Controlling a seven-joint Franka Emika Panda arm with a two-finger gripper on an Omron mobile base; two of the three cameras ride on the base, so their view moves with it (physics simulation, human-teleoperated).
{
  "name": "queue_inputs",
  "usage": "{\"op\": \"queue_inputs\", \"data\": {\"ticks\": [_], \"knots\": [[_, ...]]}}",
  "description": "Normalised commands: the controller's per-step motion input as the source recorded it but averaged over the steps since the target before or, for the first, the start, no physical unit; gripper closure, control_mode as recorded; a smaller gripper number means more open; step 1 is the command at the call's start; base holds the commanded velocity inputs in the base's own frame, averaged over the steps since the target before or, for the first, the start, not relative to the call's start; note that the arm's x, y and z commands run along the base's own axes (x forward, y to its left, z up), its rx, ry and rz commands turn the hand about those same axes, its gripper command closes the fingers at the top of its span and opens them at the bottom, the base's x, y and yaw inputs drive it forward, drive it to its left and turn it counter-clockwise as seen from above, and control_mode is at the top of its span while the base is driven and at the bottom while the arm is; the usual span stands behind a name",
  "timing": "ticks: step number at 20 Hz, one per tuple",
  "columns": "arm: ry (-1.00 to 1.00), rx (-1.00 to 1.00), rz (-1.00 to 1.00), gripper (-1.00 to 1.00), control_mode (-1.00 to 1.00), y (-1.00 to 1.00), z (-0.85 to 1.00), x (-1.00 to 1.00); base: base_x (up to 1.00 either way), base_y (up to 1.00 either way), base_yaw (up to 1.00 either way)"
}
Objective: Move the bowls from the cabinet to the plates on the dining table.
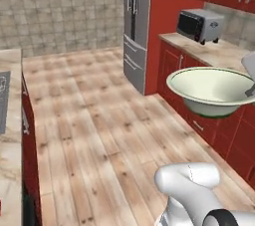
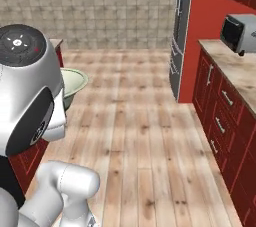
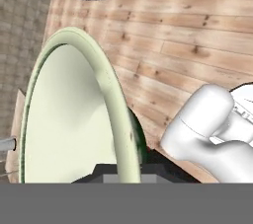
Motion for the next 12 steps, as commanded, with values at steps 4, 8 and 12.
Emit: {"op": "queue_inputs", "data": {"ticks": [4, 8, 12], "knots": [[0.0, 0.0, 0.0, 1.0, 1.0, 0.0, 0.0, 0.0, 1.0, 0.0, 0.36], [0.0, 0.0, 0.0, 1.0, 1.0, 0.0, 0.0, 0.0, 0.98, 0.0, 0.4], [0.0, 0.0, 0.0, 1.0, 1.0, 0.0, 0.0, 0.0, 0.69, 0.02, 0.54]]}}
